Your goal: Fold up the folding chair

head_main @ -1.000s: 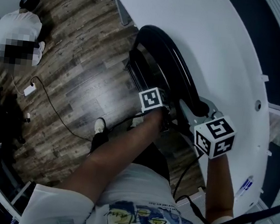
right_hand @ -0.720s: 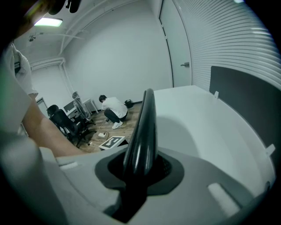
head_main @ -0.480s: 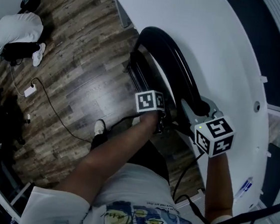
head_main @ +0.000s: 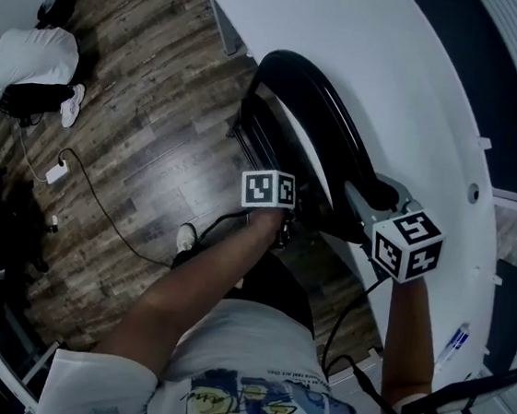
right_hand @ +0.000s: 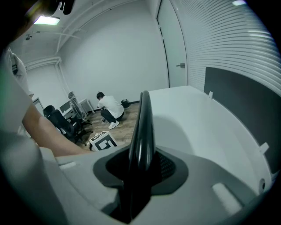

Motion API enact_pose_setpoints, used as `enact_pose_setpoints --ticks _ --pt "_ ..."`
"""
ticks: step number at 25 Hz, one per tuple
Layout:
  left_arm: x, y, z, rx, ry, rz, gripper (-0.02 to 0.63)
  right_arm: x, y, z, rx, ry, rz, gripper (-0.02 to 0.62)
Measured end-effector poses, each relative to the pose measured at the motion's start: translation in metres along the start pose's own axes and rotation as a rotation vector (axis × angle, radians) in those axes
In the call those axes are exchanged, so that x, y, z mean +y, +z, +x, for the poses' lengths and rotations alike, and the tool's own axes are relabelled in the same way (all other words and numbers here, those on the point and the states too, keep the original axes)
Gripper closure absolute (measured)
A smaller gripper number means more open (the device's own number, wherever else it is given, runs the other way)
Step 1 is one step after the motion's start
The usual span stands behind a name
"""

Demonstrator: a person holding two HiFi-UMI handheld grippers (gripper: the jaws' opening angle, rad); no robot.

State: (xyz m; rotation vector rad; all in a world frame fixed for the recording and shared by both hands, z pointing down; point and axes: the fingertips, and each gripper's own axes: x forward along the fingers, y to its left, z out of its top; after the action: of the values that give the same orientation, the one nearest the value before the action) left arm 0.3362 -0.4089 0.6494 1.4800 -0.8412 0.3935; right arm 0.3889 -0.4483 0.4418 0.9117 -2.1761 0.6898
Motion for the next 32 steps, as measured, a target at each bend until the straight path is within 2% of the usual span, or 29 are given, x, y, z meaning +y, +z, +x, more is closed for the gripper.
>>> enact_pose_setpoints --ticks 7,11,16,20,24,28,32 --pt "0.013 0.002 -0.020 0.001 -0.001 0.038 0.425 -0.005 -0.001 -0.013 0.009 -0.049 -0.007 0.462" --pt "0.014 0.006 -0.032 -0.013 -0.019 0.072 0.425 -0.013 -0.003 -0.023 0.007 -0.070 0.026 0.456" --pt "0.014 0.015 -0.054 -0.031 -0.048 0.169 0.425 -0.019 -0.004 -0.045 -0.009 -0.120 0.064 0.453" --pt "0.008 0.028 -0.086 -0.070 -0.083 0.273 0.425 -0.025 -0.001 -0.073 -0.050 -0.232 0.080 0.453" --pt "0.001 0.026 -0.133 -0.104 -0.136 0.401 0.426 0.002 -0.009 -0.102 -0.111 -0.327 0.141 0.453" --pt "-0.002 0.021 -0.171 -0.115 -0.188 0.497 0.426 0.037 -0.024 -0.105 -0.134 -0.367 0.197 0.453" --pt "0.005 0.012 -0.216 -0.116 -0.210 0.580 0.454 0.085 -0.032 -0.099 -0.130 -0.373 0.199 0.453"
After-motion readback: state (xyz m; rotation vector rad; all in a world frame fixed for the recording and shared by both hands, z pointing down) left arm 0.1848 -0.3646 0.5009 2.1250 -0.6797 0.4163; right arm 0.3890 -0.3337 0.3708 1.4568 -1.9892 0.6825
